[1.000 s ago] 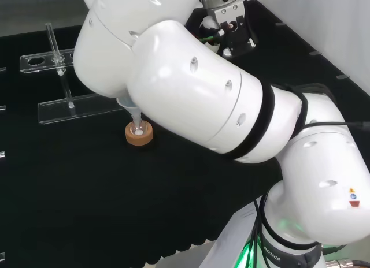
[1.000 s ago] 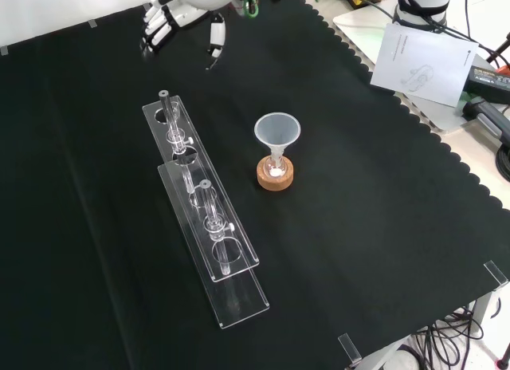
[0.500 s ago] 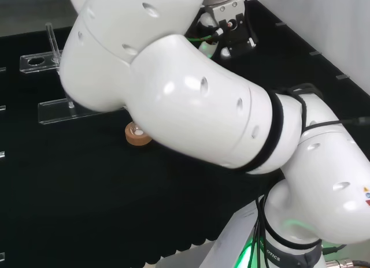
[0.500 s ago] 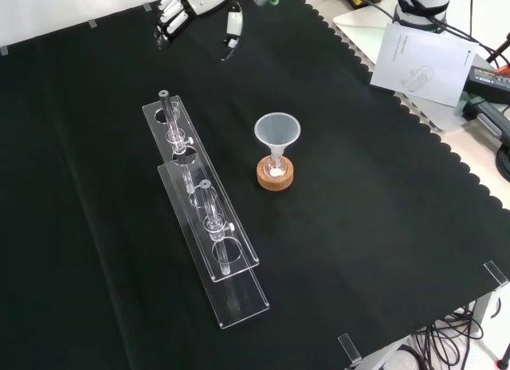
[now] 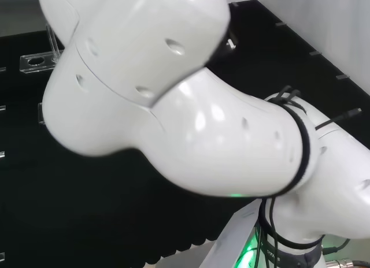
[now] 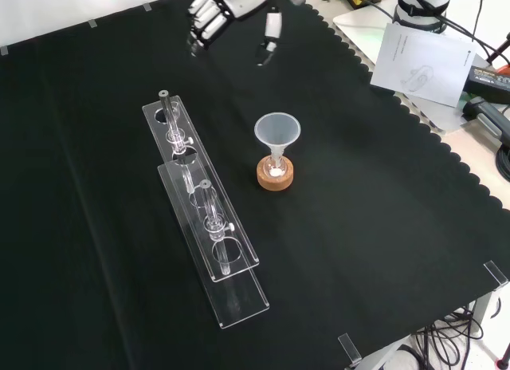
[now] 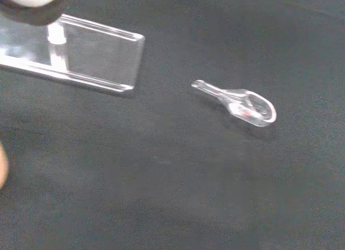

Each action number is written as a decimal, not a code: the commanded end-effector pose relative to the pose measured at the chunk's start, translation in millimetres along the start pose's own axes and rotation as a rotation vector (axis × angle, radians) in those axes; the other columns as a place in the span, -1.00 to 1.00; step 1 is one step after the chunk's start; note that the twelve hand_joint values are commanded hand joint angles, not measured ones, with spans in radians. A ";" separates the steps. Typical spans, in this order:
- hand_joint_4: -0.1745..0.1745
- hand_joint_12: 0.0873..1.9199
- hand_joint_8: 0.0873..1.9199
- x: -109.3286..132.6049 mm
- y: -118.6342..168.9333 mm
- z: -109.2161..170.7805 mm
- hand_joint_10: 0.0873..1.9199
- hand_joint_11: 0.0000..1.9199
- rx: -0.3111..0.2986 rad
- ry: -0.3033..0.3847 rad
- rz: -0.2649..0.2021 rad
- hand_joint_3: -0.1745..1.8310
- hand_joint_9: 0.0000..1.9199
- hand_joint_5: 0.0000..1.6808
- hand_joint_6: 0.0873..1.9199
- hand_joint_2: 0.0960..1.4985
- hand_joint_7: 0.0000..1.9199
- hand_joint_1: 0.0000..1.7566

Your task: Remove the funnel from the round-bottom flask.

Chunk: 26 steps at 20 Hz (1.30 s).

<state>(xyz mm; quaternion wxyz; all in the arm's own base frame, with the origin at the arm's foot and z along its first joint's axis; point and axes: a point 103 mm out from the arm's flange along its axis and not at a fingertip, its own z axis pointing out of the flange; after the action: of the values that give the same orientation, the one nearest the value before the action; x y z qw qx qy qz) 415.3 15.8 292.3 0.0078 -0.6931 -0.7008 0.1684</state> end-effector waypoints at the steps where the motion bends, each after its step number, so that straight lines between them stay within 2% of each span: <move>1: -0.14 0.40 -0.38 43.6 -60.7 -9.4 -0.40 -0.73 0.020 0.008 0.002 -0.45 -0.56 -0.60 -1.00 -0.22 -0.78 -0.25; 7: -0.15 0.41 -0.39 84.8 -78.7 -5.4 -0.40 -0.72 0.036 -0.005 -0.052 -0.45 -0.56 -0.63 -1.00 -0.22 -0.80 -0.26; 14: -0.21 0.43 -0.41 114.7 -78.8 -2.6 -0.40 -0.68 0.023 -0.012 -0.130 -0.47 -0.59 -0.69 -1.00 -0.23 -0.86 -0.27; 20: -0.25 0.45 -0.38 124.7 -65.9 3.3 -0.31 -0.67 0.063 -0.026 -0.162 -0.51 -0.71 -0.77 -1.00 -0.23 -0.98 -0.26; 26: -0.27 0.48 -0.50 123.7 -46.3 13.3 -0.27 -0.66 0.100 -0.027 -0.192 -0.53 -0.79 -0.84 -1.00 -0.22 -1.00 -0.27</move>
<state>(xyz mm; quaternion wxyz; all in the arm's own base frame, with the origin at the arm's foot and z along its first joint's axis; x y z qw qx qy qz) 346.5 135.2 274.6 0.0379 -0.6312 -0.7482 0.2009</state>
